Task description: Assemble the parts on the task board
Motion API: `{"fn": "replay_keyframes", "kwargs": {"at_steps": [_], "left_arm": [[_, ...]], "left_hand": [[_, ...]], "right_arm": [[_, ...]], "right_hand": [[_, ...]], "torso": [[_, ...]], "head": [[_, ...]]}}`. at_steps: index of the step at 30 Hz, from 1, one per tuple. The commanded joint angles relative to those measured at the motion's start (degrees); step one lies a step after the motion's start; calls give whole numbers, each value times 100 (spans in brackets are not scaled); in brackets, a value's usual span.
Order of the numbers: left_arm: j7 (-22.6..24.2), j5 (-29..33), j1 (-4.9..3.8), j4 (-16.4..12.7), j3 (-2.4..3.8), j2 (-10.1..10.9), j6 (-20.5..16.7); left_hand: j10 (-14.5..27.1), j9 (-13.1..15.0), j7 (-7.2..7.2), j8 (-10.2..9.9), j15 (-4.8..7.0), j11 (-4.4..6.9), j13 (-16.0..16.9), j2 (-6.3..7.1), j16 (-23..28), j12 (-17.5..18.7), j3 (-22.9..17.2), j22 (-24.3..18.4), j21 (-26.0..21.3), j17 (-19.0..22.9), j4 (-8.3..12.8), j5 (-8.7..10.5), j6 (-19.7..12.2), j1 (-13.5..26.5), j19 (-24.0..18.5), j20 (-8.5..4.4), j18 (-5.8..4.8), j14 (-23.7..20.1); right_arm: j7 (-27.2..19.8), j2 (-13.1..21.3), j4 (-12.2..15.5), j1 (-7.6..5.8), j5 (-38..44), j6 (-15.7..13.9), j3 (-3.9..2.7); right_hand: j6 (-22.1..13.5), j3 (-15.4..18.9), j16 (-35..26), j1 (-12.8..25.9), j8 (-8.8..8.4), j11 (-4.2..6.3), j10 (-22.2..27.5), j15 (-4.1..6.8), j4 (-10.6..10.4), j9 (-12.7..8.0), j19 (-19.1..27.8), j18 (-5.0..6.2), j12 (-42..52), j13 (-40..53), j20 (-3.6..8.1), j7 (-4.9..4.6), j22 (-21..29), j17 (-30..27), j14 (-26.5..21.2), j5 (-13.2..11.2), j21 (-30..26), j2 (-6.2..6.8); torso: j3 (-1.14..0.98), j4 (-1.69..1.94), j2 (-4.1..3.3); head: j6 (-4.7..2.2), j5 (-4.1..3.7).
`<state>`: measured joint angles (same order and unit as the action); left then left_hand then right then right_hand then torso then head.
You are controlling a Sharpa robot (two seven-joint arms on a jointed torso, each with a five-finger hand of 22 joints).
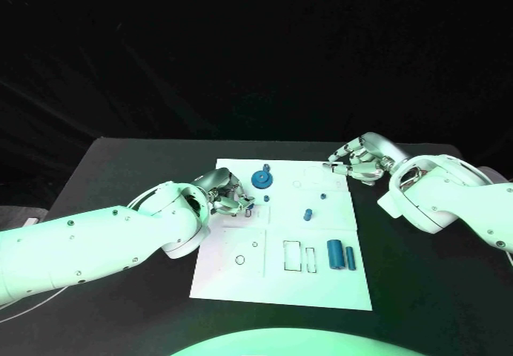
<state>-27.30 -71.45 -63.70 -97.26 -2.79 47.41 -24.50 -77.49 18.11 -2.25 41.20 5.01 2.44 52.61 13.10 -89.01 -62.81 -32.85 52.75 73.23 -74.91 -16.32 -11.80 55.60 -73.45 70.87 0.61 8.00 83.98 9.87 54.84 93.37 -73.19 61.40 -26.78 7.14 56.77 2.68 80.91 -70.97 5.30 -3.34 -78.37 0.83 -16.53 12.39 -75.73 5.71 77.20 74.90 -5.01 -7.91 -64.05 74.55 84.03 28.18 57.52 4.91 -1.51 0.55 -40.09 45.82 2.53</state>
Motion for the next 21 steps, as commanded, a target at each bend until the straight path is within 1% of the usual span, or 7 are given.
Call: {"fn": "replay_keyframes", "kwargs": {"at_steps": [1, 3, 9, 11, 14, 17, 21], "left_arm": [[56, -360, 23, 22, -2, -40, -75], [-4, -389, 35, 54, -4, -66, -15], [-195, -445, 59, 179, -7, -167, 149], [-231, -456, 64, 215, -8, -192, 188], [-279, -467, 68, 271, -8, -229, 250], [-309, -474, 74, 317, -8, -261, 299], [-350, -464, 89, 354, -8, -287, 378]], "left_hand": [[-45, 8, 25, 22, 47, -6, 5, 50, -21, -24, -1226, 7, 33, -1355, 1197, 22, 22, -6, 49, 9, -87, 562], [-45, 8, 25, 22, 47, -6, 5, 50, -21, -24, -1226, 7, 33, -1355, 1197, 22, 22, -6, 49, 9, -87, 562], [-53, 6, 27, 24, 50, -3, 4, 61, -18, -23, -1243, 5, 35, -1349, 1193, 23, 32, 7, 49, 6, -87, 560], [-56, 5, 28, 24, 50, -3, 5, 63, -18, -24, -1246, 4, 35, -1350, 1192, 24, 34, 10, 48, 6, -87, 561], [-57, 5, 28, 24, 51, -3, 6, 64, -19, -25, -1248, 3, 35, -1351, 1191, 24, 35, 12, 48, 5, -87, 561], [-57, 5, 28, 24, 51, -3, 6, 64, -19, -25, -1248, 3, 35, -1351, 1191, 24, 35, 12, 48, 5, -87, 561], [-63, 4, 30, 25, 51, -1, 12, 69, -18, -29, -1256, 7, 37, -1350, 1188, 25, 39, 20, 50, 5, -88, 561]], "right_arm": [[-60, 0, 12, 5, 13, -12, 1], [-61, 0, 13, 6, 12, -10, 1], [-64, 2, 16, 9, 12, -8, 1], [-64, 1, 18, 9, 12, -6, 1], [-64, 1, 19, 10, 12, -6, 1], [-64, 1, 21, 10, 12, -5, 1], [-64, 3, 26, 10, 12, -2, 1]], "right_hand": [[18, 31, -18, 24, 21, 24, -8, 35, -3, 5, -16, 115, 6, 124, 12, 9, 6, -6, 247, 40, -33, -36], [18, 31, -18, 24, 21, 24, -8, 35, -3, 5, -16, 115, 6, 124, 12, 9, 6, -6, 247, 40, -33, -36], [18, 31, -18, 24, 21, 24, -8, 35, -3, 5, -16, 115, 6, 124, 12, 9, 6, -6, 247, 40, -33, -36], [18, 31, -18, 24, 21, 24, -8, 35, -3, 5, -16, 115, 6, 124, 12, 9, 6, -6, 247, 40, -33, -36], [18, 31, -18, 24, 21, 24, -8, 35, -3, 5, -16, 115, 6, 124, 12, 9, 6, -6, 247, 40, -33, -36], [18, 31, -18, 24, 21, 24, -8, 35, -3, 5, -16, 115, 6, 124, 12, 9, 6, -6, 247, 40, -33, -36], [18, 31, -18, 24, 21, 24, -8, 35, -3, 5, -16, 115, 6, 124, 12, 9, 6, -6, 247, 40, -33, -36]], "torso": [[-2, -2, -3], [2, -4, -2], [-2, -6, -3], [1, -9, -4], [-3, -11, -1], [-2, -4, -4], [0, -6, -5]], "head": [[7, -11], [13, -12], [17, -5], [18, -9], [27, -9], [30, -21], [43, -26]]}}
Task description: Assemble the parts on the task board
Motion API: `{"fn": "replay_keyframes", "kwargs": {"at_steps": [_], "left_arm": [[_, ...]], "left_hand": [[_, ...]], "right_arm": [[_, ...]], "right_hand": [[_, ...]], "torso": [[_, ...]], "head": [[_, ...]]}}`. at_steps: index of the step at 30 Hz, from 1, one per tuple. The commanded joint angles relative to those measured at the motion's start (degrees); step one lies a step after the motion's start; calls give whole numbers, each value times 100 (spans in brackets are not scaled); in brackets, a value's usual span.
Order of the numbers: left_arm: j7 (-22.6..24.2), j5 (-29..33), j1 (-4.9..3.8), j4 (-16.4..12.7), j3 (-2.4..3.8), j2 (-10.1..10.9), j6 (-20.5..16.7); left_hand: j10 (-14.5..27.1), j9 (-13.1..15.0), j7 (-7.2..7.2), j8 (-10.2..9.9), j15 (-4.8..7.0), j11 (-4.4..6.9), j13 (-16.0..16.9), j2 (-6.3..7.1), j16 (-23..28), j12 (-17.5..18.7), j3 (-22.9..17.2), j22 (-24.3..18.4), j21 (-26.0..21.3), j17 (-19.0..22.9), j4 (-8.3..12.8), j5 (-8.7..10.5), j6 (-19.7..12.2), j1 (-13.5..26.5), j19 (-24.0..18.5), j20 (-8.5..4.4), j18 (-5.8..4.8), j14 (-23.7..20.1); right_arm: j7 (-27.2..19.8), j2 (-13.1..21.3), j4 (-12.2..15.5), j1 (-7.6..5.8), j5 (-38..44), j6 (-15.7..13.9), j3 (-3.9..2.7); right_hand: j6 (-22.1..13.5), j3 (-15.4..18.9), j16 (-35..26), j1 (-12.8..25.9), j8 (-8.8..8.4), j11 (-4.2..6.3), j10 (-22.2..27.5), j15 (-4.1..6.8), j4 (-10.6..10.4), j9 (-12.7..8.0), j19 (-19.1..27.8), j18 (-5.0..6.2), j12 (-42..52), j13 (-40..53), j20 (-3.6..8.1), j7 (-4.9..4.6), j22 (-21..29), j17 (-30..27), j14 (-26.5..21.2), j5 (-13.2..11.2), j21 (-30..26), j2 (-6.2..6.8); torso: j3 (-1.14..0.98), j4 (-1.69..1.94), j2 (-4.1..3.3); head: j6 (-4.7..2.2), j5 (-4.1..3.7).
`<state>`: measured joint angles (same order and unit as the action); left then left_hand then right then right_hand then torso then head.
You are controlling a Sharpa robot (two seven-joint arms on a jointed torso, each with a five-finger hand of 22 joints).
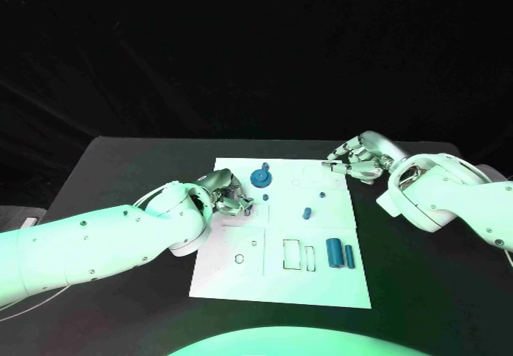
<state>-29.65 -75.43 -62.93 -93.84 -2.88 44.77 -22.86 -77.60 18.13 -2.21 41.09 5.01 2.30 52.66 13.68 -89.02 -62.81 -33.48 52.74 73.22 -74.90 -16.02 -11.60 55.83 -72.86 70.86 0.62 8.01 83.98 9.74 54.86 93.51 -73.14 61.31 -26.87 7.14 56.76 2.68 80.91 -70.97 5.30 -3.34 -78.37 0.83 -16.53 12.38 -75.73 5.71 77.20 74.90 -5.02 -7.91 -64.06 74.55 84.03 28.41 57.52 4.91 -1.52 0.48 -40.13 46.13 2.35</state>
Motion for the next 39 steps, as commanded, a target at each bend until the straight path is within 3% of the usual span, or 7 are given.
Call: {"fn": "replay_keyframes", "kwargs": {"at_steps": [1, 15, 28, 39], "left_arm": [[-129, -55, 15, 17, 1, -27, 235], [-243, 31, 54, 73, 2, -69, 455], [-294, 62, 59, 70, 2, -47, 707], [-303, 154, 59, 52, 6, -28, 709]], "left_hand": [[-52, 2, 26, 36, 51, 13, 7, 12, -18, -29, -1193, 9, 37, -1350, 1157, 4, 16, -39, 50, 4, -88, 561], [-52, 1, 28, 37, 51, 14, -13, 21, -13, -14, -1200, -6, 32, -1339, 1152, 6, 20, -27, 43, 4, -86, 558], [-63, -9, 21, 38, 47, 13, -50, 176, 0, 23, -1185, -59, 8, -1313, 1215, 23, 26, -33, 5, 2, -77, 551], [-77, -12, 17, 39, 45, 10, -28, 202, -1, 9, -1172, -59, 8, -1315, 1230, 26, 32, -40, 3, 2, -77, 551]], "right_arm": [[-51, 1, 13, 5, 22, 7, 1], [-59, 2, 17, 5, 22, 0, 1], [-49, 14, 20, 5, 22, 12, 1], [-47, 15, 10, 5, 22, 15, 1]], "right_hand": [[18, 31, -18, 25, 21, 25, -8, 35, -3, 6, -16, 115, 6, 125, 12, 9, 6, -6, 247, 17, -33, -36], [19, 39, -25, 37, 24, 25, -4, 36, -3, 7, -14, 118, 2, 118, 13, 10, 19, -14, 245, 28, -52, -54], [20, 42, -23, 41, 25, 26, -14, 36, -2, 8, -18, 116, 12, 130, 13, 10, 13, -9, 247, 30, -46, -58], [23, 46, -25, 50, 27, 26, -15, 36, -5, 9, -18, 116, 13, 130, 13, 11, 15, -11, 246, 33, -51, -65]], "torso": [[0, 4, 0], [1, 9, 8], [3, 9, 6], [4, 11, 8]], "head": [[15, -10], [24, -7], [57, -32], [53, -27]]}}
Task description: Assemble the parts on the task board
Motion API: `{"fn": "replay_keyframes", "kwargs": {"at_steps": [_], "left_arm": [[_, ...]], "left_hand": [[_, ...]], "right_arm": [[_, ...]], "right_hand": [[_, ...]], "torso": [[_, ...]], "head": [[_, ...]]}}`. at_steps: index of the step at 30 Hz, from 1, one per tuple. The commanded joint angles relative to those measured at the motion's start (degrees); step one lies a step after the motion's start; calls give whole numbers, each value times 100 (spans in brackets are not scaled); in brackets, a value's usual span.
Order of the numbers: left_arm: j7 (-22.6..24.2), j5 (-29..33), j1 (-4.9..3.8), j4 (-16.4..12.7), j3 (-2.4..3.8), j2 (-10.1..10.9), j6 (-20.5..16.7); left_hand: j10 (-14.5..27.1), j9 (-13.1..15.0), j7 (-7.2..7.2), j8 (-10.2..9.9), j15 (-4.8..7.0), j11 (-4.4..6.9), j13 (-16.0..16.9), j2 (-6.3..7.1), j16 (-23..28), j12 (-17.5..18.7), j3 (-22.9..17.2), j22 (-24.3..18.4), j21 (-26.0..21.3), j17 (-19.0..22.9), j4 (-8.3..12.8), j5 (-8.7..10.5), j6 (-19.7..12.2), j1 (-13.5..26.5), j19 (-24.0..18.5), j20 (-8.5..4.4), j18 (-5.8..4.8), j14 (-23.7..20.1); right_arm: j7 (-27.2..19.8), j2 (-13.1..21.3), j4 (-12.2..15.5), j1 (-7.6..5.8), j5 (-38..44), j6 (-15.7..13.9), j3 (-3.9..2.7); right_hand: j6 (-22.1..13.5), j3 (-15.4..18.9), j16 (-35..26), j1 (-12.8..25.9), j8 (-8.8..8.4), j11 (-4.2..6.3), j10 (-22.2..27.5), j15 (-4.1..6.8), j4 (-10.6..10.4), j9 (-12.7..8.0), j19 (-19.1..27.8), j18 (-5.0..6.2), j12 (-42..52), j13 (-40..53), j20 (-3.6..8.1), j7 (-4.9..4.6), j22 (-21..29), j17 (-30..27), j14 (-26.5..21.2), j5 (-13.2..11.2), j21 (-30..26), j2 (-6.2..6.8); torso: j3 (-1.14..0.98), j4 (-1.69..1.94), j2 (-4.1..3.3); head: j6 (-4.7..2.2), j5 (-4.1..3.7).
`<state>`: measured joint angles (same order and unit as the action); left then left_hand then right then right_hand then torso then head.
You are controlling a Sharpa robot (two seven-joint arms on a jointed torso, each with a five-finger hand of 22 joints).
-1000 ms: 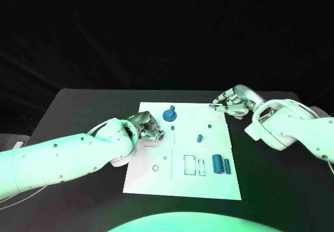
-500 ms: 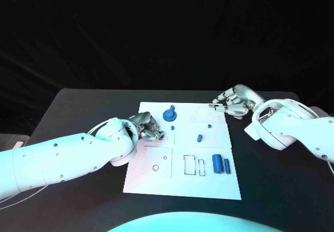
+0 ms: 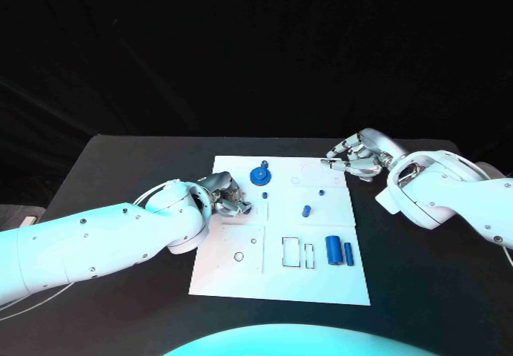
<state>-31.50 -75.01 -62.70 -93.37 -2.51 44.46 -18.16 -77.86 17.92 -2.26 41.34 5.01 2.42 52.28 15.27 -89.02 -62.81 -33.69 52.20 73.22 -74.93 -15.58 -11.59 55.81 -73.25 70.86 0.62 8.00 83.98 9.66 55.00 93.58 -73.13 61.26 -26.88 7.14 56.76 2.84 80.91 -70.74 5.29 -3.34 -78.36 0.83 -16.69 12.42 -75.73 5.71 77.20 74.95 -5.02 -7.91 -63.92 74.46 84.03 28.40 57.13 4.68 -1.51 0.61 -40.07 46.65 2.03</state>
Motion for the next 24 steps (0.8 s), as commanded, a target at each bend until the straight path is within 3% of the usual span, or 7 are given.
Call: {"fn": "replay_keyframes", "kwargs": {"at_steps": [1, 13, 20, 24], "left_arm": [[-116, 116, 36, 2, -30, 5, 229], [-165, 236, 27, -97, -5, 105, 187], [-197, 331, 11, -107, 4, 122, 290], [-206, 357, 7, -102, 5, 108, 368]], "left_hand": [[-51, 9, 22, 15, 45, -2, 11, 44, -1, 8, -1151, -4, 8, -1312, 1187, 25, 35, -1, 4, 2, -77, 551], [-93, 4, 23, 18, 46, 1, 86, 68, -12, -47, -1143, 41, 29, -1334, 1216, 24, 65, -28, 25, 2, -85, 557], [-109, 2, 25, 18, 47, 2, 115, 72, -13, -69, -1140, 49, 34, -1336, 1220, 24, 76, -31, 29, 3, -87, 558], [-111, 2, 25, 18, 47, 2, 114, 74, -11, -69, -1139, 43, 31, -1332, 1222, 24, 78, -32, 26, 3, -86, 557]], "right_arm": [[-39, 1, 2, 4, 27, 17, 1], [-49, -21, -17, 10, 27, 7, 1], [-53, -26, -19, 15, 27, 3, 1], [-52, -28, -25, 15, 27, 0, 0]], "right_hand": [[23, 29, -25, 27, 27, 26, -15, 36, 12, 5, -18, 116, 13, 125, 13, 11, 2, -1, 246, 33, -11, -43], [27, 48, -32, 68, 32, 28, -13, 38, 6, 8, -21, 118, 11, 120, 15, 13, 8, -5, 246, 48, -26, -78], [27, 54, -29, 83, 33, 28, -14, 39, 6, 9, -23, 118, 12, 120, 15, 14, 10, 2, 248, 56, -31, -92], [27, 55, -29, 86, 33, 28, -15, 39, 6, 9, -24, 117, 12, 120, 16, 14, 8, 2, 248, 60, -30, -96]], "torso": [[1, -2, 2], [1, -8, 26], [-11, -6, 11], [-6, -5, 8]], "head": [[1, 9], [-11, 31], [-20, 46], [-17, 45]]}}
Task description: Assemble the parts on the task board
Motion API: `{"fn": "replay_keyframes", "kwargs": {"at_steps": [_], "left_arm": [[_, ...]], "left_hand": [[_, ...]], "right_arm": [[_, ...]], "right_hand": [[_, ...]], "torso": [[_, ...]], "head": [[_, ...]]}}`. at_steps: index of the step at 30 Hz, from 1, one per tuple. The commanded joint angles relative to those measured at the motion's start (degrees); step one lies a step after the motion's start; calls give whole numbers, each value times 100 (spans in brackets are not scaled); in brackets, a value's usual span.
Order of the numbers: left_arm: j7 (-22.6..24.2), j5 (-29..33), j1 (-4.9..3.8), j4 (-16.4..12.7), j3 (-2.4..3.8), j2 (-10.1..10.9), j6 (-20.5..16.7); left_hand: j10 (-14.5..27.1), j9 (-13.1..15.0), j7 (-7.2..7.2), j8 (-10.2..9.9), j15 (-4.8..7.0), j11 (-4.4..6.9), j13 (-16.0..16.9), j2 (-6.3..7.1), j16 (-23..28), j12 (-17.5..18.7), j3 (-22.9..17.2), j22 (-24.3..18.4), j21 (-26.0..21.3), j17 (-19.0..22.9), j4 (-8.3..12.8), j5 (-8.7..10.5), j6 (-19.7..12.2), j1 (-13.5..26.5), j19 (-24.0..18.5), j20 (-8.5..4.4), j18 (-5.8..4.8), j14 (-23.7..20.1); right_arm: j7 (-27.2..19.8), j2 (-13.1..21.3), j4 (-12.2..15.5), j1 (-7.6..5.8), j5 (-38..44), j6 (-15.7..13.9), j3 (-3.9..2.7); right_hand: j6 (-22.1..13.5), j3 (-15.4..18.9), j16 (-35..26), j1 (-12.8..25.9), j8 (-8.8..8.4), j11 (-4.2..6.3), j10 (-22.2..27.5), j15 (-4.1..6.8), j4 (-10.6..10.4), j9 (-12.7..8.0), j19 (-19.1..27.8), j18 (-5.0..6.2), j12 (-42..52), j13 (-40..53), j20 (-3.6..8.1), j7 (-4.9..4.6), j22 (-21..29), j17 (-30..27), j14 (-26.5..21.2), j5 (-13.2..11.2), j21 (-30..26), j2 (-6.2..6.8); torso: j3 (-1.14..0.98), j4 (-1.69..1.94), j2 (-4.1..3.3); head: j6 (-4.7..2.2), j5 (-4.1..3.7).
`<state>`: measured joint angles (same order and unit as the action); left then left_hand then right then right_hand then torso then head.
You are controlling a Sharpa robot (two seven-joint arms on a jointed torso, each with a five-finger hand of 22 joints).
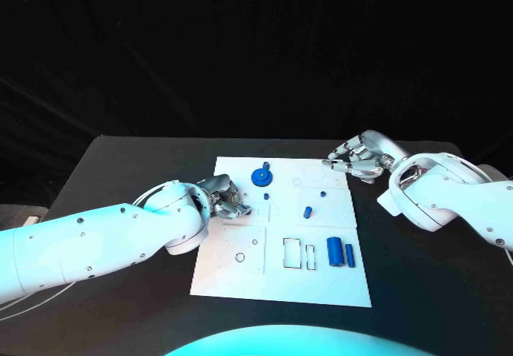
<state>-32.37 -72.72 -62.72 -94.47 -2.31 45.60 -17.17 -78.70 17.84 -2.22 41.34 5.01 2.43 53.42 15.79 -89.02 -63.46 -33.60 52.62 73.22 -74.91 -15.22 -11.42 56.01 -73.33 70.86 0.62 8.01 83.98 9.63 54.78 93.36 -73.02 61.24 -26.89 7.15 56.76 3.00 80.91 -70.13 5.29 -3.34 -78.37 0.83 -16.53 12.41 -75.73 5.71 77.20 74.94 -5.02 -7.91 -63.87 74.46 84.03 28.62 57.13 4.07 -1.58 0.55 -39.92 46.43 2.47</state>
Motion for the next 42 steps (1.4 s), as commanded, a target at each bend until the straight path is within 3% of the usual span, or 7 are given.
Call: {"fn": "replay_keyframes", "kwargs": {"at_steps": [1, 12, 31, 42], "left_arm": [[-122, 131, 8, 10, -14, -10, 281], [-179, 254, -10, 73, -12, -88, 355], [-475, 445, -101, 303, -10, -291, 1021], [-622, 445, -135, 411, -10, -359, 1025]], "left_hand": [[-27, 10, 21, 17, 46, 0, 1, 22, -11, -3, -1148, 0, 31, -1333, 1186, 7, 58, -24, 27, 3, -86, 557], [-37, 8, 21, 17, 47, 2, 24, 20, -13, -20, -1149, 10, 36, -1337, 1188, 6, 64, -27, 31, 3, -88, 558], [-56, -2, 24, 4, 47, 2, 30, -4, -12, -24, -1153, -1, 31, -1335, 1175, 3, 79, -17, 24, 6, -87, 557], [-185, -29, 130, -25, 90, 68, 196, -165, -38, -136, -1037, 61, 53, -1385, 882, 9, 184, 333, 59, 13, -98, 570]], "right_arm": [[-49, -5, -3, 5, 29, 0, 0], [-47, -7, -7, 5, 29, -4, 0], [-44, -10, -2, 5, 29, -5, 0], [-44, -12, -3, 4, 29, -5, 0]], "right_hand": [[27, 40, -30, 26, 33, 28, -15, 39, -9, 10, -25, 117, 13, 122, 16, 14, 3, 2, 248, 40, -30, -36], [26, 42, -30, 30, 34, 29, -15, 39, -8, 10, -26, 117, 13, 122, 16, 15, 2, 3, 249, 48, -30, -41], [26, 49, -30, 35, 35, 30, -17, 40, -2, 11, -30, 116, 15, 122, 17, 16, 1, 5, 250, 78, -33, -52], [25, 52, -33, 35, 35, 30, -14, 41, 1, 12, -32, 116, 12, 118, 17, 17, 2, 2, 250, 93, -35, -55]], "torso": [[2, -1, -9], [8, 1, -12], [4, -10, -6], [-2, -2, -9]], "head": [[11, 3], [5, -3], [28, -14], [45, -25]]}}
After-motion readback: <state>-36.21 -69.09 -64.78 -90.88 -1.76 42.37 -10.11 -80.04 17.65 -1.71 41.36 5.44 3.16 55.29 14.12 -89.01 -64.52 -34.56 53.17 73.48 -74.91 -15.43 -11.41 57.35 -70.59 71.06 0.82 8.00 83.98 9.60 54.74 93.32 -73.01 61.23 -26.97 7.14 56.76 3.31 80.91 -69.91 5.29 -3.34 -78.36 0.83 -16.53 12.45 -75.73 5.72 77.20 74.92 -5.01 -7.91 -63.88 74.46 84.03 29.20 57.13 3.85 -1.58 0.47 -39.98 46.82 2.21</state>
